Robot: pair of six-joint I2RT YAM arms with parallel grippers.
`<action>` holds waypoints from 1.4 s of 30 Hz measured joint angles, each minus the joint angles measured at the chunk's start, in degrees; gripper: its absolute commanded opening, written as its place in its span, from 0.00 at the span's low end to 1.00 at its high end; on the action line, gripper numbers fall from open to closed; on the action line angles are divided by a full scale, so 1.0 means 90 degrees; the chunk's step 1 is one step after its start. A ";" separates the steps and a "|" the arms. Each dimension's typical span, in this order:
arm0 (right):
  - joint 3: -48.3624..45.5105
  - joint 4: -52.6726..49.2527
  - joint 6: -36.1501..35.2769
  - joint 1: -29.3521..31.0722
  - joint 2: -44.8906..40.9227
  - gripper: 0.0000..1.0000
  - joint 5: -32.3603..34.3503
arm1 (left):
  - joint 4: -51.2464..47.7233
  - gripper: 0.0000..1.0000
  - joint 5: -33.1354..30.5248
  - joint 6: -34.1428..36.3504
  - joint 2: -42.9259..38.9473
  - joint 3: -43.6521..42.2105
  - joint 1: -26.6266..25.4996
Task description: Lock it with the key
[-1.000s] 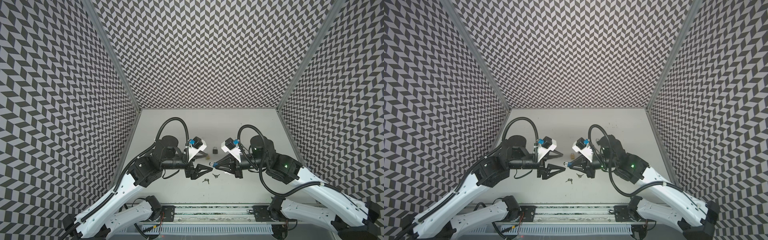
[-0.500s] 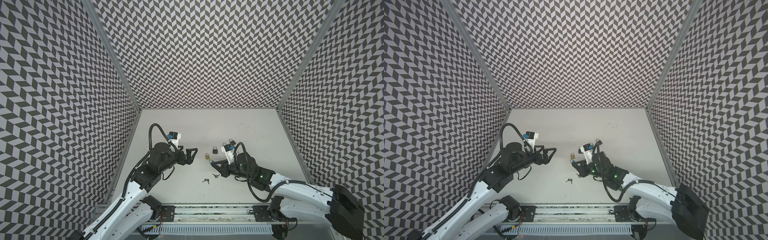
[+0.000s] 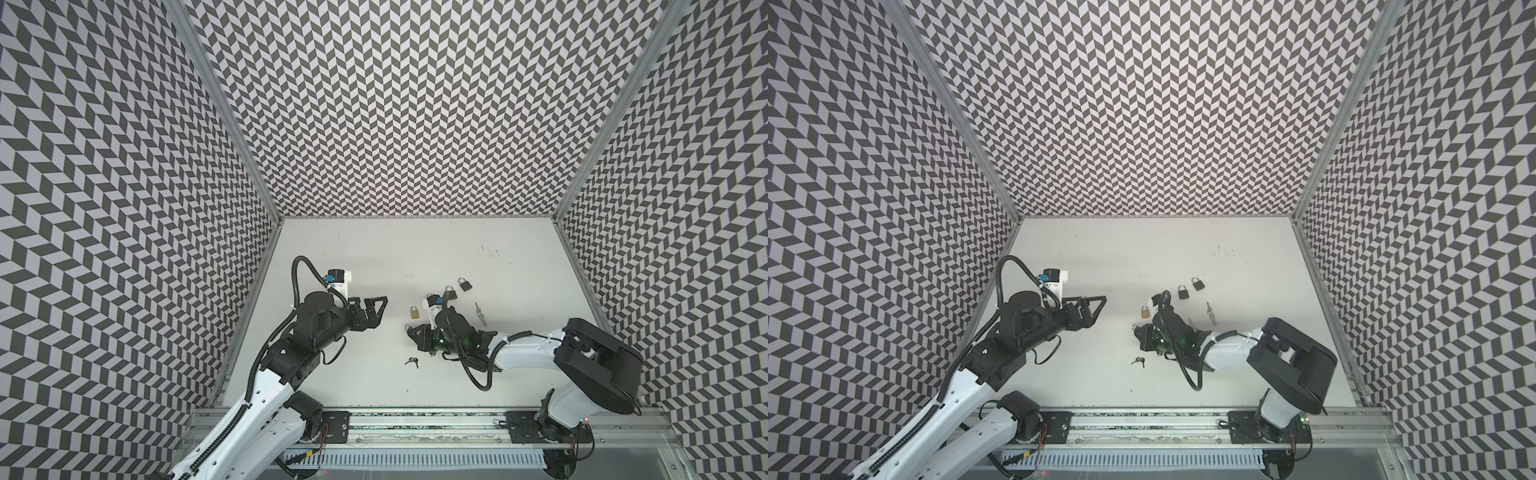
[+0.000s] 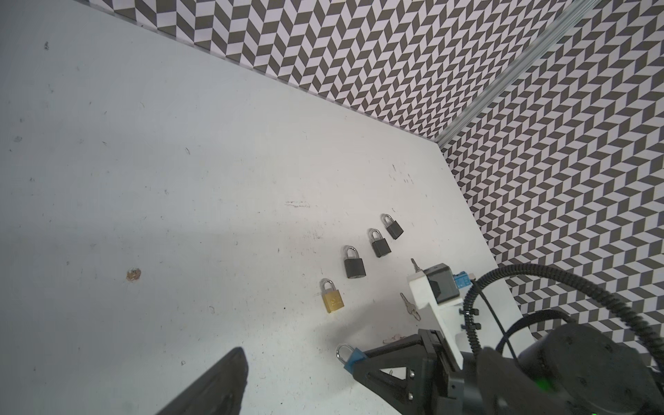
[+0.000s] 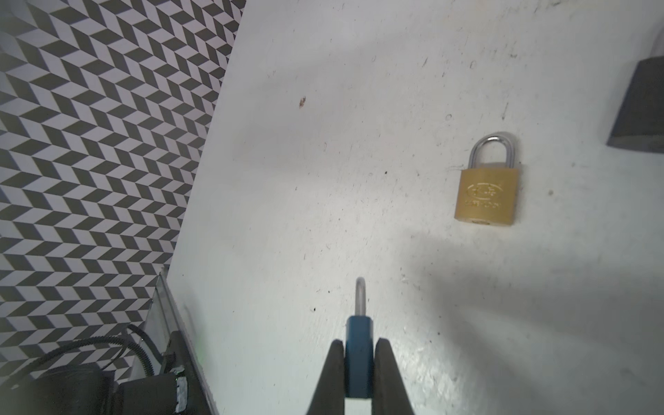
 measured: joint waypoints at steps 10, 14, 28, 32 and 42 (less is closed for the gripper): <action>0.0833 0.0109 0.0032 0.0000 0.0991 0.00 0.0170 | -0.0007 1.00 0.0046 -0.0005 0.0000 -0.0029 0.0046; 0.0981 0.0104 0.0041 0.0000 0.1207 0.00 0.0289 | -0.0019 1.00 0.0051 -0.0005 -0.0024 -0.0029 0.0070; 0.1188 0.0010 0.0078 0.0000 0.1530 0.18 0.0520 | -0.0022 1.00 0.0073 -0.0022 -0.0095 -0.0029 0.0109; 0.1188 0.0017 0.0097 0.0000 0.1540 0.23 0.0563 | -0.0027 1.00 0.0073 -0.0022 -0.0124 -0.0051 0.0109; 0.1188 0.0049 0.0117 -0.0012 0.1513 0.31 0.0622 | -0.0085 1.00 0.0036 -0.0121 -0.0262 -0.0216 0.0121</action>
